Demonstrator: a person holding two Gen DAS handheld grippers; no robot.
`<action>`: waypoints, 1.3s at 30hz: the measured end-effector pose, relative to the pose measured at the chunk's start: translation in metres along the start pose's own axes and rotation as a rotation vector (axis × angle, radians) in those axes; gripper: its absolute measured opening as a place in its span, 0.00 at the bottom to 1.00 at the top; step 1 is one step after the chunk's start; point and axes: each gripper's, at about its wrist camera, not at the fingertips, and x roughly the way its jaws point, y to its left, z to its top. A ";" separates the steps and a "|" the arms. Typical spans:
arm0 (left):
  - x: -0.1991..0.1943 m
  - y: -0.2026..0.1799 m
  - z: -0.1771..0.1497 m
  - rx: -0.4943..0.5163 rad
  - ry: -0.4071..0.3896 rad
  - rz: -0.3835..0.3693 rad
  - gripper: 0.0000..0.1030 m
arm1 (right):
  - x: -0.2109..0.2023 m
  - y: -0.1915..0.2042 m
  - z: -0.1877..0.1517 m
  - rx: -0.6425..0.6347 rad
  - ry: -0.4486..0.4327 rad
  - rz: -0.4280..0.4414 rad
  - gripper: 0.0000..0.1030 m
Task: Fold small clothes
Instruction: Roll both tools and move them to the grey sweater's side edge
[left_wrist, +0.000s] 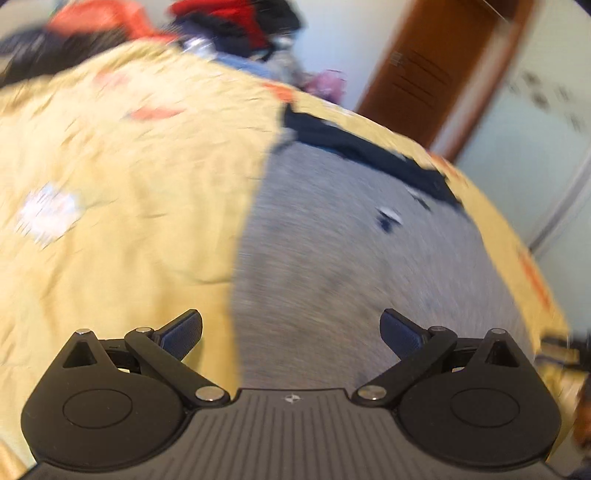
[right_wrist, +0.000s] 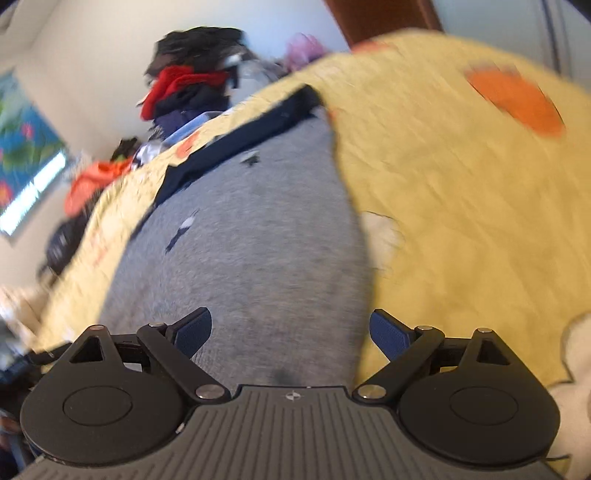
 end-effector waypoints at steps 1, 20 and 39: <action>0.000 0.013 0.005 -0.059 0.015 -0.029 1.00 | -0.001 -0.009 0.003 0.033 0.024 0.018 0.89; 0.047 0.079 0.045 -0.354 0.312 -0.467 1.00 | 0.031 -0.057 0.039 0.272 0.310 0.329 0.86; 0.066 0.075 0.029 -0.481 0.432 -0.698 1.00 | 0.040 -0.055 0.041 0.217 0.404 0.470 0.90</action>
